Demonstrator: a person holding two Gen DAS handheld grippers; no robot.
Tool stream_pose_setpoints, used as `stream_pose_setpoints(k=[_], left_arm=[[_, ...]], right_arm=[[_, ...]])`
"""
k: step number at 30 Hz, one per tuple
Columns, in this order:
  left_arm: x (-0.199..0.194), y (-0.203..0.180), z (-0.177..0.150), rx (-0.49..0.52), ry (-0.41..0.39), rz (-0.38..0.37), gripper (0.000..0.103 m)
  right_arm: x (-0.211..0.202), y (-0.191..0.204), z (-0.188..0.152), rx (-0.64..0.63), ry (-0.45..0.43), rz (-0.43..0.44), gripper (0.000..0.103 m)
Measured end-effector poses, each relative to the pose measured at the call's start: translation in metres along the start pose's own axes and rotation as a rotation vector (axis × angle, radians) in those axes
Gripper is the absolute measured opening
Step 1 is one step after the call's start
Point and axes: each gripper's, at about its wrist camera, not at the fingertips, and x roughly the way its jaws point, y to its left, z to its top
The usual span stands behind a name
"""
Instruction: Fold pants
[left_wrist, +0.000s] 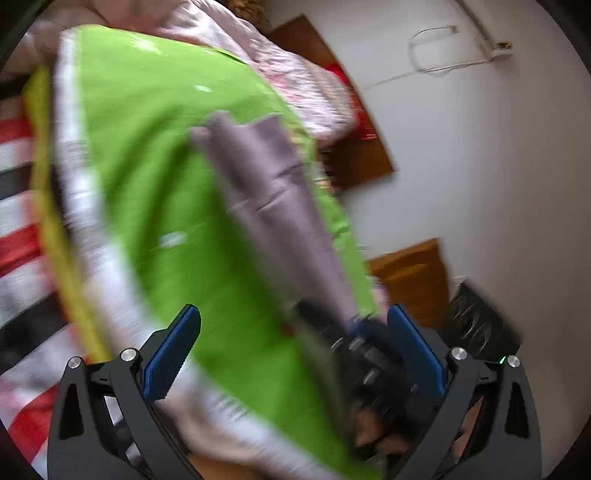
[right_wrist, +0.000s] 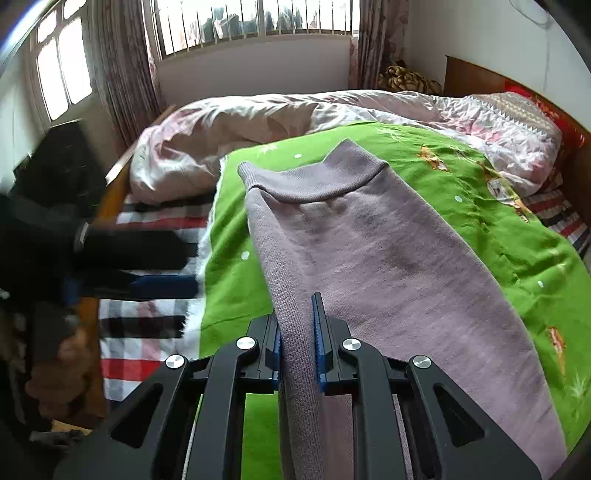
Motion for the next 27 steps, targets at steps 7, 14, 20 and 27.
stream_pose_setpoints(k=[7,14,20,27], left_arm=[[0.077,0.000,0.052,0.052,0.050,-0.057,0.091],[0.078,0.018,0.066,0.146,0.037,0.034,0.012],[0.074,-0.003,0.064,0.255,0.008,0.060,0.011],[0.058,-0.083,0.052,0.474,-0.046,0.137,0.011]], right_arm=[[-0.006,0.006,-0.001,-0.033,-0.012,-0.007,0.020],[-0.077,-0.037,-0.037,0.057,-0.024,-0.021,0.063],[-0.071,-0.059,-0.079,0.149,0.082,-0.065,0.054],[-0.065,-0.040,-0.086,0.080,0.082,-0.088,0.060]])
